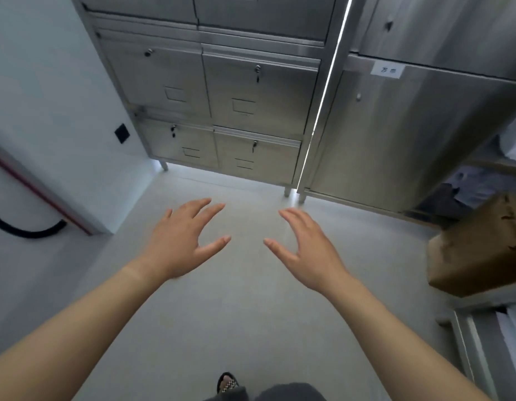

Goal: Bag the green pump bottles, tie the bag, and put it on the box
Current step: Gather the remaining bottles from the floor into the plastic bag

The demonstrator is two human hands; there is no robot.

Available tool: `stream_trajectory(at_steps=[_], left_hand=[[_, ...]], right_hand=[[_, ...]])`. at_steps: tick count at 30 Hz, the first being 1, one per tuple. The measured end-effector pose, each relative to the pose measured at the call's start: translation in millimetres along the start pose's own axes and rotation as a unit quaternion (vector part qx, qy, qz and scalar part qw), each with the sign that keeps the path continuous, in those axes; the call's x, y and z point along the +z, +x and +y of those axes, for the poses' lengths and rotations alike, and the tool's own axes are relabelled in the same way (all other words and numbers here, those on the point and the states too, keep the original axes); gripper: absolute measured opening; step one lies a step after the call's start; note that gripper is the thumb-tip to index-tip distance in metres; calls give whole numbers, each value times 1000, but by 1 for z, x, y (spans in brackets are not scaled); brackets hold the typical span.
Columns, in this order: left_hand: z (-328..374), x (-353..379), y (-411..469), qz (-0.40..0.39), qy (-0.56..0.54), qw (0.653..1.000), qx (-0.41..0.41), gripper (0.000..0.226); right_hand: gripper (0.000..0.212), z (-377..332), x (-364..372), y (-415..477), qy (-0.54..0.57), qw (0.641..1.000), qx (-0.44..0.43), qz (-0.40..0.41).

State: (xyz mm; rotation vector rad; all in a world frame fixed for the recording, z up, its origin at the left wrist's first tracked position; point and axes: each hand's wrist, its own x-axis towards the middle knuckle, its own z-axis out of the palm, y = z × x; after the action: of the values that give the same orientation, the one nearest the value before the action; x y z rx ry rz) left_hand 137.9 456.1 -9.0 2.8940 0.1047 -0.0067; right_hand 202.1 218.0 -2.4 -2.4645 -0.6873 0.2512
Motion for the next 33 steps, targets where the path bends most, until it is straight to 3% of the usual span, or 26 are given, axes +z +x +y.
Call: stream_trajectory(at_steps=[14, 22, 27, 33], left_hand=[[-121, 14, 70, -37, 10, 986, -162, 77], [-189, 42, 129, -58, 11, 982, -179, 73], [-245, 109, 178, -87, 0, 985, -152, 74], [-327, 258, 214, -106, -6, 987, -120, 71]], right_hand=[[69, -9, 69, 194, -26, 985, -94, -144], [70, -4, 113, 278, -32, 979, -92, -181], [70, 22, 184, 321, -44, 981, -50, -181], [69, 88, 337, 361, -43, 980, 4, -193]])
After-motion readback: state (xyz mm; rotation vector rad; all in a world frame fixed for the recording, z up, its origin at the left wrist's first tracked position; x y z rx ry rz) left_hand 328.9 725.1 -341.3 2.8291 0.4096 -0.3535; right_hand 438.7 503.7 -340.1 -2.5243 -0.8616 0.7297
